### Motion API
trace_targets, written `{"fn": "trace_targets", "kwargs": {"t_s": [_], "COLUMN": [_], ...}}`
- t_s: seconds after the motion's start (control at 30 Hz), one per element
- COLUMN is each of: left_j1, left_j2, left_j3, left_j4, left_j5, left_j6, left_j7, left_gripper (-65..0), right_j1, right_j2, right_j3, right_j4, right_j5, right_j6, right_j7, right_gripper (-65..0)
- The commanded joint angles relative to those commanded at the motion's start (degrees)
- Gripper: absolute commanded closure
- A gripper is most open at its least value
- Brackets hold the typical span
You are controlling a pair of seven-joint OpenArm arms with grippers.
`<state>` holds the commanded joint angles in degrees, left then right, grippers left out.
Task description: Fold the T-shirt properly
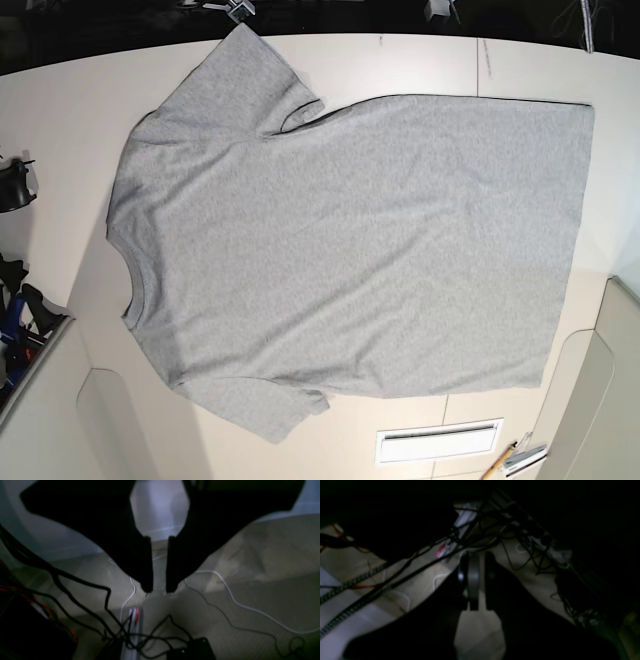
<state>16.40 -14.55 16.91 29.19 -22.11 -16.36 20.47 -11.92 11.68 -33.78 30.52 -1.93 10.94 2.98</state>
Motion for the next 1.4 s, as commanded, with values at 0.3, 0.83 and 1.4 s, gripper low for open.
{"fn": "trace_targets", "kwargs": {"t_s": [0.3,0.83,1.4], "left_j1": [15.2,42.0,47.9], "left_j2": [-3.7,-3.7,-3.7], "left_j3": [-7.8,-35.2,-59.7], "left_j4": [16.0,56.3,83.8], "left_j5": [-9.0,-22.0,-28.7], "left_j6": [-12.6,-16.5,-10.9], "left_j7": [6.1,13.6,15.9], "left_gripper": [-9.9,-9.8,-9.9], "right_j1": [-14.7,-36.1,-36.9], "right_j2": [12.2,29.1,25.1], "right_j3": [0.0,0.9,22.0], "right_j4": [22.9,68.7,90.9], "right_j5": [3.5,3.4,14.9], "right_j6": [3.43,3.23,-11.15], "right_j7": [0.0,-7.2,-19.6], "right_gripper": [-3.6,-3.6,-3.7]}}
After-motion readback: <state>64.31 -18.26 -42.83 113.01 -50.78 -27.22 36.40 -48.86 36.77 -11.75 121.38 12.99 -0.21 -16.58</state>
